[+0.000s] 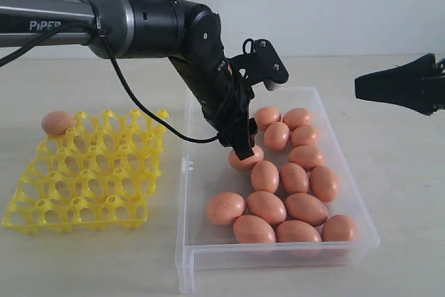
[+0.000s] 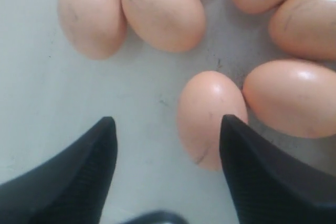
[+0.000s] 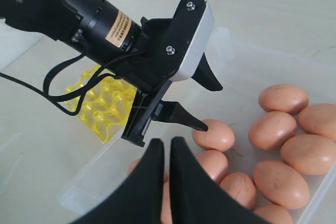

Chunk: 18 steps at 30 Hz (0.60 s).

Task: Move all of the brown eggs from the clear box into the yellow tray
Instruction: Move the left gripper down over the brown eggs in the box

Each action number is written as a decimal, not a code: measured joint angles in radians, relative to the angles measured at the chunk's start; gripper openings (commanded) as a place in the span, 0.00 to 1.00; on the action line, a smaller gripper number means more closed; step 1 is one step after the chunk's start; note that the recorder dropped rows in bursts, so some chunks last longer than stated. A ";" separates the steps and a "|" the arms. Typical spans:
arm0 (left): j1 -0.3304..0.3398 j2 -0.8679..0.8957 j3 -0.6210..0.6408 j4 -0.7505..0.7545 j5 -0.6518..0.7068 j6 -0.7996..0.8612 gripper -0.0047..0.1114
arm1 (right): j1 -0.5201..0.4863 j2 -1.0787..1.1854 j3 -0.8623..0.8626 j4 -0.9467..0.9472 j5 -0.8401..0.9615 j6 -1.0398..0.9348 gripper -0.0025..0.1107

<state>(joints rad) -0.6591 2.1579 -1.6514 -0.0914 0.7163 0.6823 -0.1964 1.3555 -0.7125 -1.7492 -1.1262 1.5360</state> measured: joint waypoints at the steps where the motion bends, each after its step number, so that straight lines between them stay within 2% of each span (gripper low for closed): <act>1: -0.002 0.003 0.000 0.000 0.000 0.000 0.48 | 0.000 0.000 0.000 0.000 0.000 0.000 0.02; 4: -0.008 0.009 -0.002 0.000 0.000 0.000 0.46 | 0.000 0.000 0.000 0.000 -0.001 0.000 0.02; 18: -0.022 0.067 -0.005 -0.021 -0.002 -0.002 0.46 | 0.000 0.000 0.000 0.000 -0.006 -0.002 0.02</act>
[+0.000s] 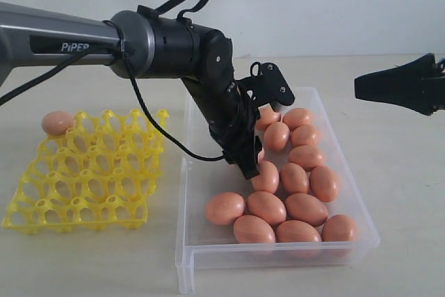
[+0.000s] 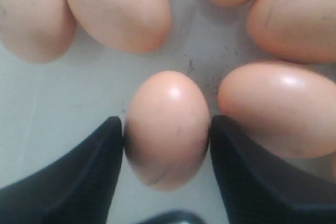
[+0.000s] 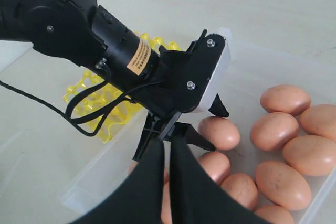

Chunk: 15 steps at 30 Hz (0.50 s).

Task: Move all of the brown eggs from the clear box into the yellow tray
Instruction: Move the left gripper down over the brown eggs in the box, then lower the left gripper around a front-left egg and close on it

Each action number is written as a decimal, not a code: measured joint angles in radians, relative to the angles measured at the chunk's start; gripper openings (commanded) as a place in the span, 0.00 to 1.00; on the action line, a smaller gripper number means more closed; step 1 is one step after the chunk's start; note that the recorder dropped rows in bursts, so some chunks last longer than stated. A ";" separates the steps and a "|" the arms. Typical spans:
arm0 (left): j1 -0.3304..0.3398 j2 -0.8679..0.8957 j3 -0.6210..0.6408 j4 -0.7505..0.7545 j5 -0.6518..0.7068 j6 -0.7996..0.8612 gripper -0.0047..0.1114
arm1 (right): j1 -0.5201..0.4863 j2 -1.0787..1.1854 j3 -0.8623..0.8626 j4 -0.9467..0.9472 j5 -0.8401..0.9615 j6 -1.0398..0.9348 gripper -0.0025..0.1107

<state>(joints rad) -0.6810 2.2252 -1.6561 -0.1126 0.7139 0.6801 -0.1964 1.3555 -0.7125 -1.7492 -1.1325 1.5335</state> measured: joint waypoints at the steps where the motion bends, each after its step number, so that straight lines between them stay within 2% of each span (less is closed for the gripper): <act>1: 0.000 0.006 0.000 0.000 -0.003 0.000 0.46 | 0.000 0.000 0.000 0.000 0.000 0.000 0.02; 9: 0.000 0.013 -0.002 0.000 -0.044 -0.002 0.46 | 0.000 0.000 0.000 0.000 0.000 -0.002 0.02; 15: -0.002 0.015 -0.006 0.003 -0.053 0.005 0.54 | 0.000 0.000 0.000 0.000 0.000 -0.003 0.02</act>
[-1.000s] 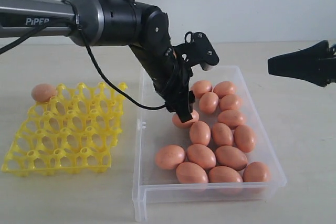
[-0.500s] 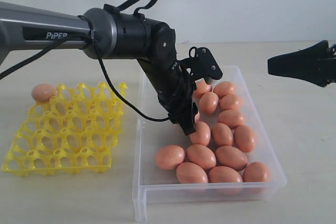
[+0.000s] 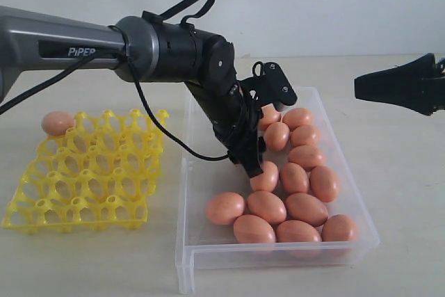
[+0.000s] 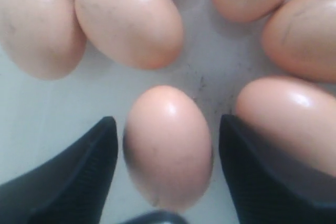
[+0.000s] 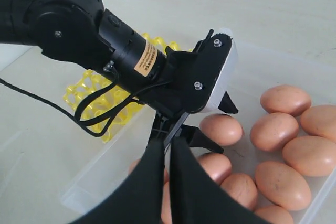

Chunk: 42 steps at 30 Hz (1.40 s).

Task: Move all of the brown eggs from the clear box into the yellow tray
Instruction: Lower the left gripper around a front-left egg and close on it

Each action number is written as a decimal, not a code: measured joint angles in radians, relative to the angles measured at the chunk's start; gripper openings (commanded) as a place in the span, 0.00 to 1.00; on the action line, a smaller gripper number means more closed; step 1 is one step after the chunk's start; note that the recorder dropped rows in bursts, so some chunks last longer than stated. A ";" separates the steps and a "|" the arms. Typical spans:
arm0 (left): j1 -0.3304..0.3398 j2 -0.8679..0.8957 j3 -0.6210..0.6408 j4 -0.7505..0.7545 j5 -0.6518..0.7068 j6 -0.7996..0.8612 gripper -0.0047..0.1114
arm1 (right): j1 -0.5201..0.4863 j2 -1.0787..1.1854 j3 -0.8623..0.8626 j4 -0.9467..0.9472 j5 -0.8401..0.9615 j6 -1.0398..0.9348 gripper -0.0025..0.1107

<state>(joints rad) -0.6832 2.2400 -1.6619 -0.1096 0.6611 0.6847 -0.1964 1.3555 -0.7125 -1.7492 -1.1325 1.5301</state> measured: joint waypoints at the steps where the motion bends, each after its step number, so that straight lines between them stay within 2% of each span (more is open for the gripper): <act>1: 0.000 0.000 0.000 0.006 -0.009 0.000 0.53 | 0.000 0.000 0.000 0.000 0.000 0.000 0.02; 9: 0.000 0.000 0.000 -0.015 -0.096 0.000 0.53 | 0.000 0.000 0.000 0.000 0.000 -0.005 0.02; 23: 0.000 0.052 -0.013 -0.021 -0.042 -0.068 0.53 | 0.000 0.000 0.000 0.000 -0.018 -0.010 0.02; 26: 0.000 0.052 -0.015 0.006 -0.048 -0.073 0.53 | 0.000 0.000 0.000 0.000 -0.022 -0.012 0.02; 29: 0.000 0.052 -0.043 0.051 0.004 -0.073 0.53 | 0.000 0.000 0.000 0.000 -0.022 -0.012 0.02; 33: 0.000 0.050 -0.053 0.130 0.088 -0.005 0.53 | 0.000 0.000 0.000 0.000 -0.022 -0.012 0.02; 42: -0.002 0.042 -0.053 0.155 0.082 0.035 0.53 | 0.000 0.000 0.000 0.000 -0.022 -0.027 0.02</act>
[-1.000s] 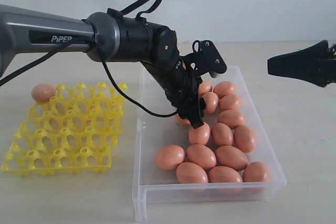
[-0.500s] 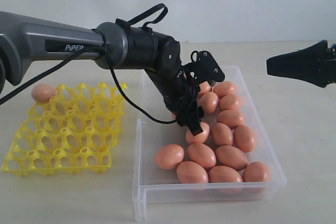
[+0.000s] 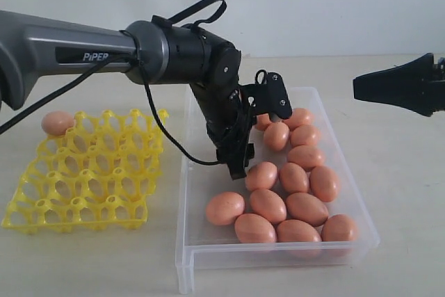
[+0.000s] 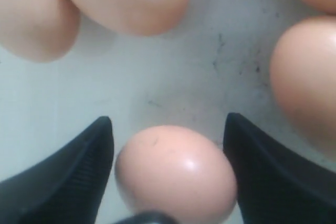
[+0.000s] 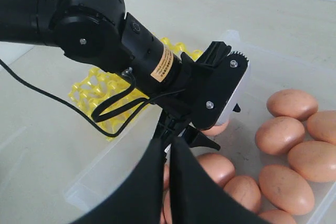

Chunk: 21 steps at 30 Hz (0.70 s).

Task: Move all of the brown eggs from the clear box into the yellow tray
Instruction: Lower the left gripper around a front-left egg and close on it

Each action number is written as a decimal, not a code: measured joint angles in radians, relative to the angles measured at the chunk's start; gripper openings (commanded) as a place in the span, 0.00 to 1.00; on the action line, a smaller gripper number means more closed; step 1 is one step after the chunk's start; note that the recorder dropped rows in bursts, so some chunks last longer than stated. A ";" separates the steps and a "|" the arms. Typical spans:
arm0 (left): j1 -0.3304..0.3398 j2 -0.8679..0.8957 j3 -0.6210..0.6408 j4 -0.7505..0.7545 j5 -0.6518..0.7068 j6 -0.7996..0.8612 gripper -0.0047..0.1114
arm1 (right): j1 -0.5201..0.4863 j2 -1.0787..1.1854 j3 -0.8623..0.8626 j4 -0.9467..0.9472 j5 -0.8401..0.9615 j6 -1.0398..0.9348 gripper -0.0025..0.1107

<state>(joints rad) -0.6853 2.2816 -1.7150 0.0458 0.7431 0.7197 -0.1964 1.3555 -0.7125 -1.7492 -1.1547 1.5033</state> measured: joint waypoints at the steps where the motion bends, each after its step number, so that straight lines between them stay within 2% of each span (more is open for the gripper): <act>1: 0.000 -0.005 0.000 0.004 -0.008 0.000 0.53 | 0.000 0.000 0.000 0.000 0.000 0.000 0.02; 5: 0.000 -0.057 -0.005 0.007 -0.052 -0.013 0.53 | 0.000 0.000 0.000 0.000 0.000 0.000 0.02; 10: 0.004 -0.070 -0.060 0.007 -0.050 -0.208 0.53 | 0.000 0.000 0.000 0.000 0.000 -0.002 0.02; 14: 0.012 -0.070 -0.066 -0.021 -0.032 -0.213 0.53 | 0.000 0.000 0.000 0.000 0.000 -0.002 0.02; 18: 0.012 -0.070 -0.066 -0.028 -0.054 -0.354 0.53 | 0.000 0.000 0.000 0.000 0.000 -0.002 0.02; 21: 0.012 -0.068 -0.070 -0.028 -0.074 -0.389 0.53 | 0.000 0.000 0.000 0.000 0.000 -0.002 0.02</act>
<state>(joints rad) -0.6732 2.2138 -1.7852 0.0176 0.6694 0.3310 -0.1964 1.3555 -0.7125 -1.7492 -1.1550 1.5010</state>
